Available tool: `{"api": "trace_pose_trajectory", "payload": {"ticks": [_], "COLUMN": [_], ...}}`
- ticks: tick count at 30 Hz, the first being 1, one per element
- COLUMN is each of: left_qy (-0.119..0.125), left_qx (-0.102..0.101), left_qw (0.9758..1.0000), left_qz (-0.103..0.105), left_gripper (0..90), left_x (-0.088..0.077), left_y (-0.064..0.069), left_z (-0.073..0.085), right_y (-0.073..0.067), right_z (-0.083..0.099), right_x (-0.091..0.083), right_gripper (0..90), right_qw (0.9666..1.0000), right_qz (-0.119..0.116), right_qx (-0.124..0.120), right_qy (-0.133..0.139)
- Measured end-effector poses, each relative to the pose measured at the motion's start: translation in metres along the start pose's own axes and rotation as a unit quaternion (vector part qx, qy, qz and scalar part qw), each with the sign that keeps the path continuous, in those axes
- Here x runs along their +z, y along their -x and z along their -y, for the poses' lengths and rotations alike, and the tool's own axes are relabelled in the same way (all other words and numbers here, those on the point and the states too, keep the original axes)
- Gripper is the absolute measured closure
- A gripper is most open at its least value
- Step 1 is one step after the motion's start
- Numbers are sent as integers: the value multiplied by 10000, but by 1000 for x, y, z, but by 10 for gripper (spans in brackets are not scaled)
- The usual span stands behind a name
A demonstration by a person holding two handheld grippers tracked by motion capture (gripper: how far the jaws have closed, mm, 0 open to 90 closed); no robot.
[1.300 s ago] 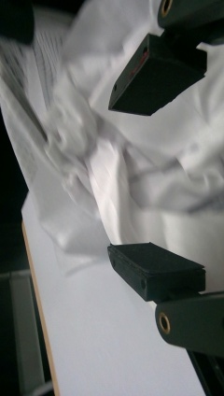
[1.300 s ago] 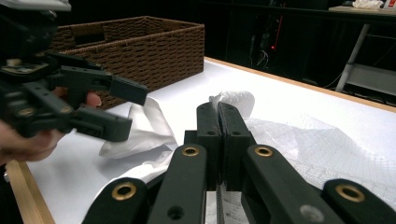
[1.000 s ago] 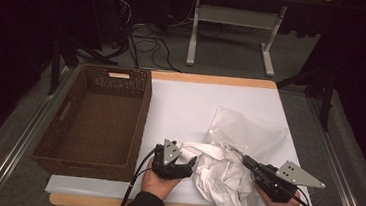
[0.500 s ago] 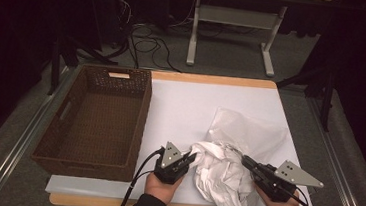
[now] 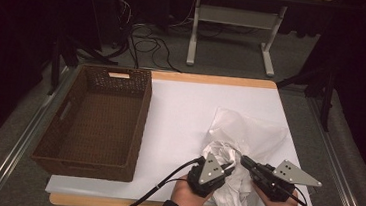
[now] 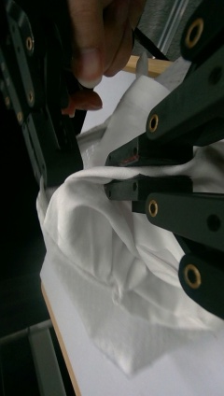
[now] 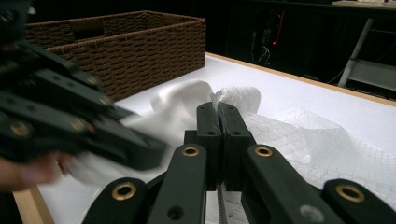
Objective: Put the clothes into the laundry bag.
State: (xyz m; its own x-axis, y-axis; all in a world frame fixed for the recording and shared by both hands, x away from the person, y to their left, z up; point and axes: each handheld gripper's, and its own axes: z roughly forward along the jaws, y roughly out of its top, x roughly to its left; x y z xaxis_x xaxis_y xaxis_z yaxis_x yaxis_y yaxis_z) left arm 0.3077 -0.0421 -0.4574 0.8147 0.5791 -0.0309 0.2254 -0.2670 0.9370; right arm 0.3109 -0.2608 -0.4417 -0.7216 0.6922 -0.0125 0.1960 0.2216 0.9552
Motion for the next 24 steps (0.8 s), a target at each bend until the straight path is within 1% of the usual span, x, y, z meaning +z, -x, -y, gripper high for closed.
{"api": "trace_pose_trajectory", "payload": {"ticks": [1,3,5,6,7,8,9,11,14,15,16,17,19,20,22,24], "left_qy": [-47,-138,-282,-336,-396,-429,-440,-454,-435,-426,-406,-357,-183,-67,86,211], "left_qx": [-26,-56,-76,-81,-143,-170,-216,-308,-566,-641,-681,-706,-714,-696,-589,-503], "left_qw": [10000,9999,9996,9994,9991,9989,9988,9985,9974,9970,9968,9968,9972,9975,9982,9984], "left_qz": [10,19,10,-7,-2,-1,-7,-11,-91,-106,-127,-123,-81,-53,-103,-152], "left_gripper": [849,849,849,849,849,848,848,847,840,832,810,779,647,575,481,397], "left_x": [5,15,25,29,36,38,41,46,52,54,55,54,49,45,35,23], "left_y": [0,0,-1,-2,-3,-4,-4,-5,-9,-10,-10,-10,-9,-8,-6,-5], "left_z": [0,1,4,6,8,9,10,11,13,13,13,13,13,13,15,16], "right_y": [0,0,0,-1,0,-1,-2,-2,-4,-4,-5,-5,-4,-3,-1,1], "right_z": [0,0,-1,-1,-2,-2,-2,-3,-4,-5,-5,-5,-5,-4,-3,-3], "right_x": [-1,-1,-2,-3,-3,-5,-5,-6,-7,-7,-7,-7,-8,-8,-9,-9], "right_gripper": [900,900,900,900,900,900,900,900,900,900,900,900,900,900,900,900], "right_qw": [10000,10000,10000,10000,10000,10000,9999,9999,9998,9997,9996,9996,9997,9998,9998,9998], "right_qz": [10,-16,-10,-13,-52,-52,-65,-89,-175,-171,-218,-216,-175,-131,-122,-83], "right_qx": [35,22,8,40,-6,-7,11,-39,-57,-112,-75,-95,-95,-89,-18,-19], "right_qy": [-9,21,34,34,75,80,76,97,110,127,148,153,163,144,168,159]}}
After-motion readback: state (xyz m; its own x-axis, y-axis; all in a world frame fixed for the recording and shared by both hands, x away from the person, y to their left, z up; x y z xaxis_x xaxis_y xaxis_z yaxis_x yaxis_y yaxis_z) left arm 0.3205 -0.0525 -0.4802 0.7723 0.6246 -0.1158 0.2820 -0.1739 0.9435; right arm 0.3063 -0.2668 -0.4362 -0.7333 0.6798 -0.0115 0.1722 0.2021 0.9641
